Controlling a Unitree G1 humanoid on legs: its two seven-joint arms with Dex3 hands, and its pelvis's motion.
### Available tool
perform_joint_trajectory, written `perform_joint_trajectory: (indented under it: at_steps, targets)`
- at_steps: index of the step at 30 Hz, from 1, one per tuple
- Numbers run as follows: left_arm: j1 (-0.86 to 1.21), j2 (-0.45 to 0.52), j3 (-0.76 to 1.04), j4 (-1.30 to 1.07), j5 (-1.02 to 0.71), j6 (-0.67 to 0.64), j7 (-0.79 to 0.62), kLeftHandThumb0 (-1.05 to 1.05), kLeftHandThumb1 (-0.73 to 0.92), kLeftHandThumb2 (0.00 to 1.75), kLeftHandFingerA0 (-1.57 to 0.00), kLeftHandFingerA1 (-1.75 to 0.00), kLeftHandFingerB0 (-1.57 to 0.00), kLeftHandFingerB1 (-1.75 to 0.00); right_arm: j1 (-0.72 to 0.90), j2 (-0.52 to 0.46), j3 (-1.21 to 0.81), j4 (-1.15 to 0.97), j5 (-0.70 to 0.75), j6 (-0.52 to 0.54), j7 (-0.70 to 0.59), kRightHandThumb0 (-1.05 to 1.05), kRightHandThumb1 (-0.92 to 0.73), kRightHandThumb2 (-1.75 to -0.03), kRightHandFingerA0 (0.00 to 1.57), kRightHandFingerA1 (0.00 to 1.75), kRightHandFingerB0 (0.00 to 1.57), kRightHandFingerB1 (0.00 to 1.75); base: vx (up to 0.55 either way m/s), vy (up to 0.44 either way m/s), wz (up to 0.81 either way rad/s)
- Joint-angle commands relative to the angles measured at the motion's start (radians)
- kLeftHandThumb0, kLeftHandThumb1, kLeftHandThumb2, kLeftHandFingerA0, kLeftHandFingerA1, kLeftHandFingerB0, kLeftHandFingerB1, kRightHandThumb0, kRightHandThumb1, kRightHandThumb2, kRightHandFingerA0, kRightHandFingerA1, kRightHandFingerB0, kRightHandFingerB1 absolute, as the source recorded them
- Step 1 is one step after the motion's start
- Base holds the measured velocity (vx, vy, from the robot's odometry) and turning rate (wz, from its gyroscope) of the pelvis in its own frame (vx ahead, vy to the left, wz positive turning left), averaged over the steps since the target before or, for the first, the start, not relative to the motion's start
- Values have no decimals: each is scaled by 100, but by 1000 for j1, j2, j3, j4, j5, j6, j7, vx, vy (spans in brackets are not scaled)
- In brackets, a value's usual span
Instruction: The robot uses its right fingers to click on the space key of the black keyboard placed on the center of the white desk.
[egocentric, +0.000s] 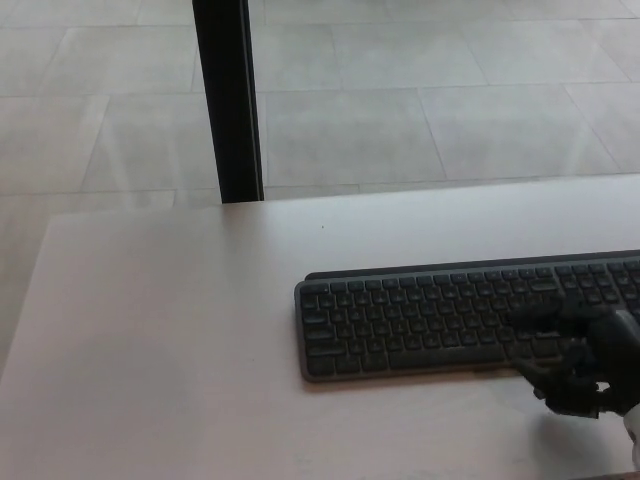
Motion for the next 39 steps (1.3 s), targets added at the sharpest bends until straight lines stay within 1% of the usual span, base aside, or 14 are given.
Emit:
perform_joint_trajectory:
  at_steps: [1,2,4,6,9,13,16,20,22,25,34,35,36,39]
  targets:
    - [-8,23,4,-1,-21,-10,29,-42,53,56,-76,-82,-69,-60,-53,-36,60,70,-181,-128,4,-39,-56,-57,99,88,70,48,0,0,0]
    - [-6,24,0,-3,-19,-11,9,-45,55,56,-76,-90,-72,-64,-72,-40,87,77,-216,-114,4,-44,-59,-58,95,89,69,45,0,0,0]
    - [-9,24,1,-3,-20,-10,5,-45,54,56,-77,-90,-73,-64,-84,-44,105,87,-245,-120,-6,-45,-59,-58,95,89,68,44,0,0,0]
    - [-7,25,-11,-1,-6,-18,10,-49,53,56,-78,-80,-72,-63,-97,-44,137,69,-290,-88,-7,-48,-60,-59,94,88,68,42,0,0,0]
    - [-5,25,-6,-1,-13,-21,4,-48,52,56,-78,-84,-72,-63,-112,-41,163,90,-324,-113,-23,-51,-61,-59,94,90,68,45,0,0,0]
    - [-3,25,-13,-2,-9,-20,3,-50,53,56,-76,-80,-74,-63,-123,-25,170,94,-335,-112,-26,-49,-60,-59,96,97,69,44,0,0,0]
    - [-6,26,-12,5,-12,-22,3,-49,53,56,-77,-81,-74,-62,-140,-14,185,105,-363,-93,-26,-48,-62,-59,92,99,67,45,0,0,0]
    - [-3,31,-18,2,-9,-23,-7,-49,54,56,-75,-76,-71,-61,-154,-3,212,129,-417,-76,-41,-50,-63,-60,94,114,66,44,0,0,0]
    - [-6,30,-16,-2,-13,-22,1,-48,54,56,-76,-77,-72,-61,-155,-2,220,133,-430,-80,-43,-49,-61,-60,93,110,65,44,0,0,0]
    - [-9,32,-15,1,-16,-14,3,-48,54,56,-77,-76,-69,-60,-156,-12,240,141,-471,-94,-50,-51,-62,-60,97,133,64,47,0,0,0]
    - [-5,31,-23,2,-11,-23,0,-48,56,57,-75,-72,-71,-59,-162,-19,253,150,-555,-34,-19,-48,-63,-60,92,115,64,45,0,0,0]
    - [-8,31,-19,1,-17,-15,2,-47,56,57,-74,-73,-70,-58,-162,-15,250,144,-559,-16,-7,-48,-63,-60,90,119,63,46,0,0,0]
    - [-11,30,-9,-1,-29,-15,-7,-48,55,56,-75,-77,-70,-59,-169,-11,256,153,-574,0,1,-47,-61,-60,91,135,65,46,0,0,0]
    - [-8,29,-9,1,-28,-18,-7,-48,54,56,-75,-78,-71,-60,-171,-8,260,156,-594,9,5,-46,-61,-60,89,138,65,47,0,0,0]
